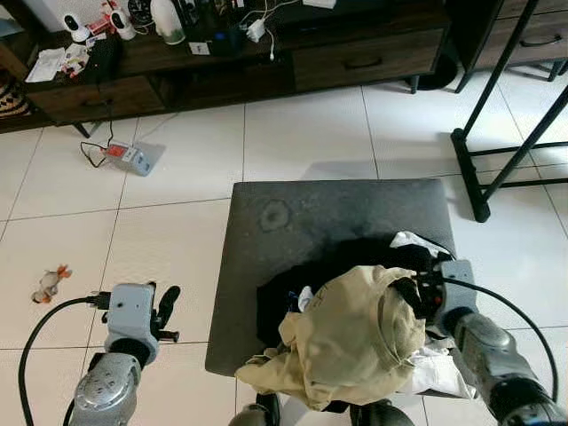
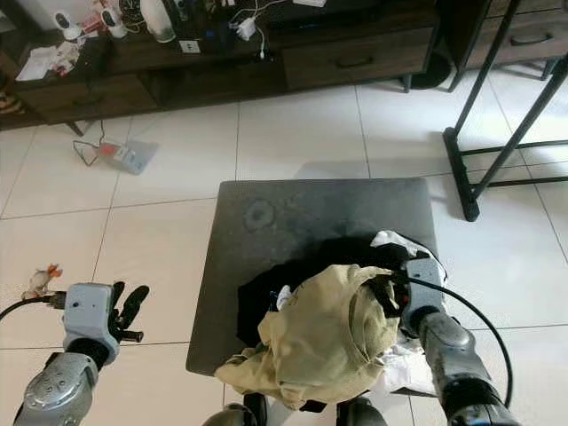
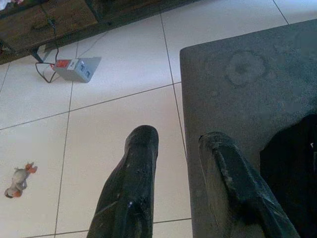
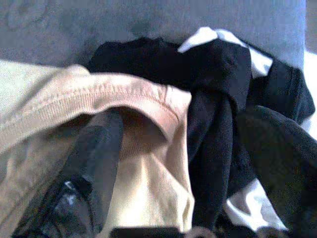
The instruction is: Hang hanger
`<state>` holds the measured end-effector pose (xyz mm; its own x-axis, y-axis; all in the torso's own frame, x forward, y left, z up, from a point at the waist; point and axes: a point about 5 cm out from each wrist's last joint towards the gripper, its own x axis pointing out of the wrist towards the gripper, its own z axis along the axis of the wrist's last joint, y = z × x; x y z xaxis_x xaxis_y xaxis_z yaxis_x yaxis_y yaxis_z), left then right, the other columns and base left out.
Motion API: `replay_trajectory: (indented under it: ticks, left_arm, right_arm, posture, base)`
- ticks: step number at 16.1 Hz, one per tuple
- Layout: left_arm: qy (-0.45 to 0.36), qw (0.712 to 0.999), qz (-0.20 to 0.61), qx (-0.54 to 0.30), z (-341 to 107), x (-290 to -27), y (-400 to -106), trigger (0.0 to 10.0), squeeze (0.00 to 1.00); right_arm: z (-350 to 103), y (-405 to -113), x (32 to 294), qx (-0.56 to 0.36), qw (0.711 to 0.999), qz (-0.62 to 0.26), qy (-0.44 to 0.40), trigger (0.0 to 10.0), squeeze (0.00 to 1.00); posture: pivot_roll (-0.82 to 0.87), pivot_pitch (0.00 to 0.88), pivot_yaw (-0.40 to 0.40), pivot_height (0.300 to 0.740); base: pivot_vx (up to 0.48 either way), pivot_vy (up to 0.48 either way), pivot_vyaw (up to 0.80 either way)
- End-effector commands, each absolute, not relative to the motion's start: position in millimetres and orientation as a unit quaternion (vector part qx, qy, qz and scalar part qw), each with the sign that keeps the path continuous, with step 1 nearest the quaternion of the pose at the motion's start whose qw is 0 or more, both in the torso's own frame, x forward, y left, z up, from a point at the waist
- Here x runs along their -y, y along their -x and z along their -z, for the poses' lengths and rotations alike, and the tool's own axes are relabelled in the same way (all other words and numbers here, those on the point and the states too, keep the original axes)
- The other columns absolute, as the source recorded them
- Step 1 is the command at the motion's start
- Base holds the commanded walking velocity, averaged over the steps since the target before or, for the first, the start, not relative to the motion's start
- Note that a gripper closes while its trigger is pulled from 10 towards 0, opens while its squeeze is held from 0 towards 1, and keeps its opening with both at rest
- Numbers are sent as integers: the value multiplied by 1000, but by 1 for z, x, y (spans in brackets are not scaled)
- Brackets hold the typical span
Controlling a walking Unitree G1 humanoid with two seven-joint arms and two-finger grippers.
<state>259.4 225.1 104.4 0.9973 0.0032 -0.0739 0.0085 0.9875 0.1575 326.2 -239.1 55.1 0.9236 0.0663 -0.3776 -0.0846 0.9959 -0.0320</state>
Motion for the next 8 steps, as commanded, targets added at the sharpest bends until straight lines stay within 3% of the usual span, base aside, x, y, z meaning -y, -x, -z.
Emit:
replay_trajectory:
  ticks: [1, 8]
  left_arm:
    - [-78, 995, -10, -57, -99, -235, -250, 10000, 0]
    - [-78, 995, -7, -60, -100, -234, -244, 10000, 0]
  right_arm:
    - [-42, -318, 237, -212, 976, -33, 36, 10000, 0]
    - [-40, -317, 239, -209, 975, -20, 74, 10000, 0]
  posture:
    - [191, 460, 180, 740]
    - [200, 474, 188, 740]
  base:
    - [0, 0, 0]
    - [0, 0, 0]
